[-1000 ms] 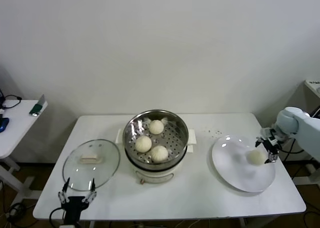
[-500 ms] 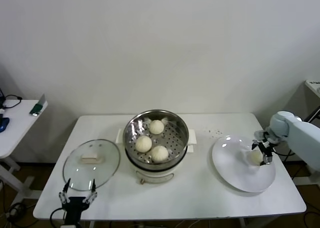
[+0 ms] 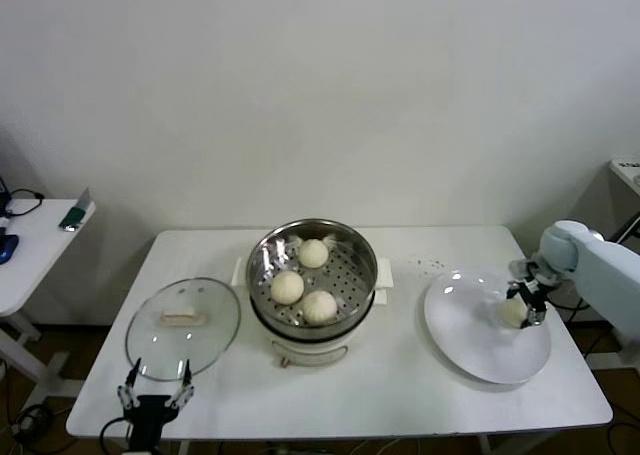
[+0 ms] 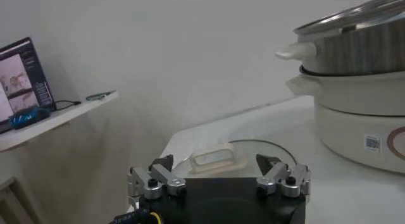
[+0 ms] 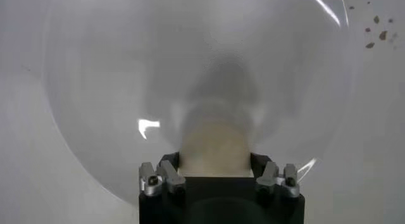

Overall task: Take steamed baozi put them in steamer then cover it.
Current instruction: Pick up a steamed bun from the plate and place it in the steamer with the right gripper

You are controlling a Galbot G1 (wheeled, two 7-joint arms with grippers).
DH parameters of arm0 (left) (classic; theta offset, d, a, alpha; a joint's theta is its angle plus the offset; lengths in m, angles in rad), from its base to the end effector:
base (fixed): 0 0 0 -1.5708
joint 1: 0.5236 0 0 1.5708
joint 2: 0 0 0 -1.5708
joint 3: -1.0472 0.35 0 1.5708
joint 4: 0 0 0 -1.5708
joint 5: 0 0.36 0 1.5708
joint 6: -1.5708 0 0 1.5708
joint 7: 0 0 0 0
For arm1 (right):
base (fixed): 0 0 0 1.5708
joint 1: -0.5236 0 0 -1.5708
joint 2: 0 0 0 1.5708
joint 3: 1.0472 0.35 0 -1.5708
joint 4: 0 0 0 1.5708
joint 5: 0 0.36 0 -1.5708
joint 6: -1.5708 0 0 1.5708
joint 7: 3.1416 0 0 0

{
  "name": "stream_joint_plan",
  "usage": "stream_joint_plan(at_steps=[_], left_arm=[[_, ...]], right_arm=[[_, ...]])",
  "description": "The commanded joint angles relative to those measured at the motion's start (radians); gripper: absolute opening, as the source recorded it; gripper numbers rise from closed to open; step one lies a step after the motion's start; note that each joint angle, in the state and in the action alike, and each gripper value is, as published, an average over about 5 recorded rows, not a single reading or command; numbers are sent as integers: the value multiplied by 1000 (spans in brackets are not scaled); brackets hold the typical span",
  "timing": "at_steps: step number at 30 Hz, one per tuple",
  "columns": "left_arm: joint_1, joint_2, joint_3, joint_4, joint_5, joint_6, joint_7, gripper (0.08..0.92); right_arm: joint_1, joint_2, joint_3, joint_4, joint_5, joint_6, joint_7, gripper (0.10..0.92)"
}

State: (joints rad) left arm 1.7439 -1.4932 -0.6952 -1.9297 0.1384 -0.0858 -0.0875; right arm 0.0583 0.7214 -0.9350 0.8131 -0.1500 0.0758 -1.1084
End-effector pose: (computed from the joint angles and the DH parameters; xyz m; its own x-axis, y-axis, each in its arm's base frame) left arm 0.1146 0.0747 -0.3806 -0.9590 -0.1918 0.2087 -0.1198 0.9415 0.3149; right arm 0.5401 -0.2770 -0.2384 -0.0758 0.0517 0.9958 -0.9952 -0.0663 -0.0723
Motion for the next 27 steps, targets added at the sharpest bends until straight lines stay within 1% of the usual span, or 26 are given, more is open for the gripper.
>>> stream_joint_plan(at_steps=[1, 7, 13, 21, 25, 27], left_arm=[[0, 0, 1, -1, 0, -2, 0, 823], [-10, -5, 15, -6, 6, 0, 0, 823], [-9, -11, 32, -13, 14, -5, 0, 823], [-2, -4, 52, -26, 37, -19, 0, 823], [-3, -6, 75, -26, 47, -21, -1, 823], [-3, -2, 89, -28, 58, -21, -2, 823]], right_arm=[[106, 2, -73, 29, 148, -47, 9, 713], [321, 30, -229, 98, 348, -122, 16, 712], [532, 107, -419, 166, 565, -196, 30, 712], [717, 275, -569, 201, 810, -267, 56, 712], [788, 382, -671, 219, 981, -293, 74, 712], [817, 439, -733, 225, 1042, -294, 78, 712]])
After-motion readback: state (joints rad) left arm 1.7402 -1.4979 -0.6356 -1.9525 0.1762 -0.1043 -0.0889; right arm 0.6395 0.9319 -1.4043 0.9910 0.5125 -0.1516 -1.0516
